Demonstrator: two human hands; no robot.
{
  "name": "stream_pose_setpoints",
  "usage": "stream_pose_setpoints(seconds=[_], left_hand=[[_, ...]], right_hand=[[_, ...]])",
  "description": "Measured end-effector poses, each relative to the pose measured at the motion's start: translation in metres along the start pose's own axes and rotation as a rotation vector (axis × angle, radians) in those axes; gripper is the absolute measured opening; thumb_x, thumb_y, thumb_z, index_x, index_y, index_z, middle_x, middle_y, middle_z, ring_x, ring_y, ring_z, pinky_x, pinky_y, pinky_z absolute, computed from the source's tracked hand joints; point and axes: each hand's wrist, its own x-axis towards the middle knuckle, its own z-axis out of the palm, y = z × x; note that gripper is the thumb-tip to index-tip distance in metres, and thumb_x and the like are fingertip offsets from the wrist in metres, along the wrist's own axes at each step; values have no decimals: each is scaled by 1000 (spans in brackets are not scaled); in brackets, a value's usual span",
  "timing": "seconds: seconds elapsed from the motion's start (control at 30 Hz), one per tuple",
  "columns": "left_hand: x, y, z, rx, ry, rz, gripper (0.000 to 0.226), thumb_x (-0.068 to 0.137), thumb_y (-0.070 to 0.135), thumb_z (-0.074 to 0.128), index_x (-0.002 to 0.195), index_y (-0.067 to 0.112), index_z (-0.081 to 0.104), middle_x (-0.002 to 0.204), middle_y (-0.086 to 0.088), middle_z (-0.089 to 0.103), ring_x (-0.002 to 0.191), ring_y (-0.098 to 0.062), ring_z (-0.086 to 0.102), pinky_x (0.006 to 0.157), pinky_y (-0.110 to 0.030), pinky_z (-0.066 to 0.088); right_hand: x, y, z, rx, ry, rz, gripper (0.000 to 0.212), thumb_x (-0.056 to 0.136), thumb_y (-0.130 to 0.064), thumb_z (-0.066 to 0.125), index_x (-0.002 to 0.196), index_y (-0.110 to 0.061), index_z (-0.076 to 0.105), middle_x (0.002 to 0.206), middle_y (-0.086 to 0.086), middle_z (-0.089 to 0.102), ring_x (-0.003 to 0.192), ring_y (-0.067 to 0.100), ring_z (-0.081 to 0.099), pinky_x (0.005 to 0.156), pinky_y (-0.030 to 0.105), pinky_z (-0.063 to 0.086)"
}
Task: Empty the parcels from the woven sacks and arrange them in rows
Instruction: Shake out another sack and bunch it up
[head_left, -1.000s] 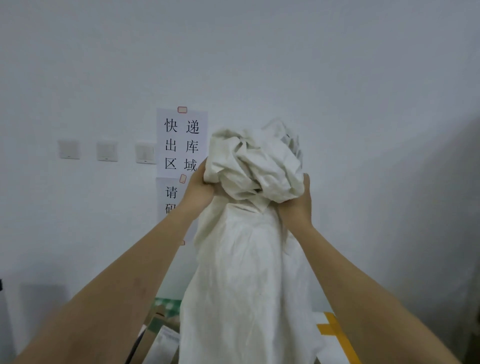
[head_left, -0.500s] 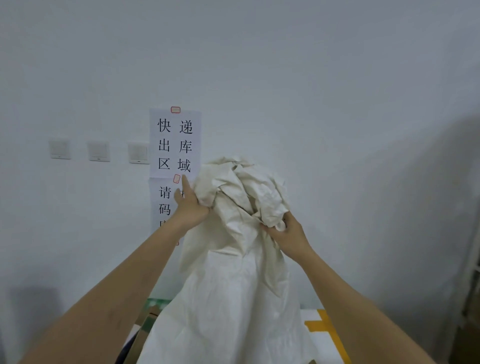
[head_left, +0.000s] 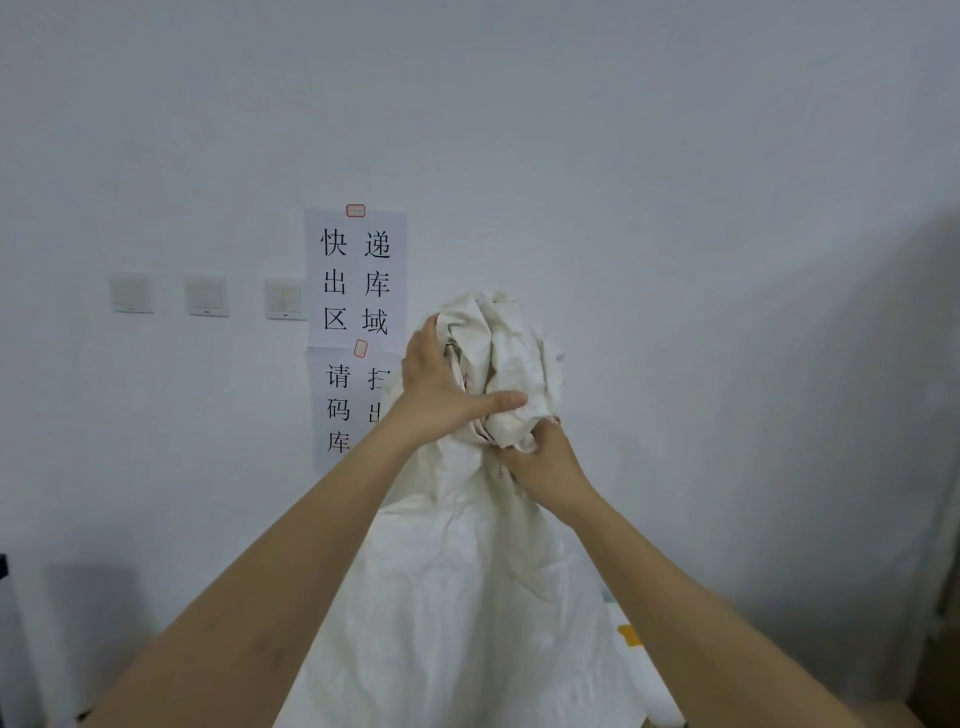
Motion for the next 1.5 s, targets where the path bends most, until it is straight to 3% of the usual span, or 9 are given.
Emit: stream_pose_setpoints(seconds=[0.1, 0.33, 0.57, 0.73, 0.87, 1.0, 1.1, 1.37, 1.5], left_hand=[[-1, 1, 5, -71, 42, -51, 117, 56, 44, 89, 142, 26, 11, 138, -5, 30, 125, -21, 37, 103, -40, 40], [-8, 1, 9, -49, 59, -66, 69, 74, 14, 68, 126, 21, 23, 117, -11, 49, 100, -31, 57, 84, -46, 51], [-7, -18, -3, -133, 136, -103, 61, 80, 1, 58, 124, 25, 26, 110, -5, 53, 88, -19, 59, 75, -40, 51], [-12, -18, -12, -197, 127, -87, 57, 81, -2, 59, 115, 29, 25, 96, 5, 51, 74, -5, 52, 66, -25, 46], [-18, -17, -18, -234, 118, -76, 56, 80, -3, 60, 115, 27, 27, 96, 4, 51, 81, -8, 54, 71, -27, 48], [-21, -20, -27, -275, 123, -49, 58, 80, -5, 57, 117, 27, 28, 94, 6, 52, 83, -8, 55, 73, -26, 48], [-21, -22, -30, -270, 130, -2, 59, 79, -6, 56, 118, 28, 29, 96, 6, 53, 85, -9, 56, 76, -30, 50], [7, 9, -49, -186, 293, 236, 66, 79, -12, 47, 115, 36, 21, 104, 6, 49, 86, -4, 54, 65, -17, 48], [20, 2, -59, -88, 318, 228, 68, 78, -6, 50, 120, 39, 21, 108, 4, 52, 90, -17, 60, 73, -37, 52]], right_hand=[[-8, -4, 7, -11, -25, -66, 30, 86, 5, 56, 82, -24, 59, 71, -15, 60, 59, -7, 57, 53, 11, 40], [-24, 6, 10, -77, -98, -116, 22, 87, -10, 62, 74, -24, 52, 73, -11, 50, 63, 3, 48, 62, 18, 39], [-9, 21, -20, 137, 146, 41, 23, 83, -27, 57, 105, -31, 64, 117, 1, 60, 110, 20, 59, 92, 30, 49], [15, 25, -26, -45, -89, 376, 97, 81, -6, 68, 155, -27, 8, 155, 8, 19, 139, 27, 31, 101, 34, 35], [27, 31, -20, 17, -204, 453, 116, 82, 5, 66, 150, -22, -23, 151, 11, 32, 129, 27, 41, 98, 35, 35], [37, 37, -9, 133, -111, 506, 80, 82, 4, 60, 151, -13, 22, 116, 7, 55, 95, 18, 56, 92, 41, 51], [38, 34, -2, 155, -87, 502, 30, 84, 1, 53, 113, 2, 62, 89, 8, 63, 73, 16, 59, 71, 35, 55], [87, -65, -17, 396, 247, 102, 29, 90, 5, 42, 80, -11, 64, 74, 7, 63, 61, 17, 57, 53, 23, 47], [98, -73, -35, 293, 269, 40, 30, 88, 7, 40, 75, -11, 61, 68, 8, 57, 61, 18, 52, 59, 28, 44]])
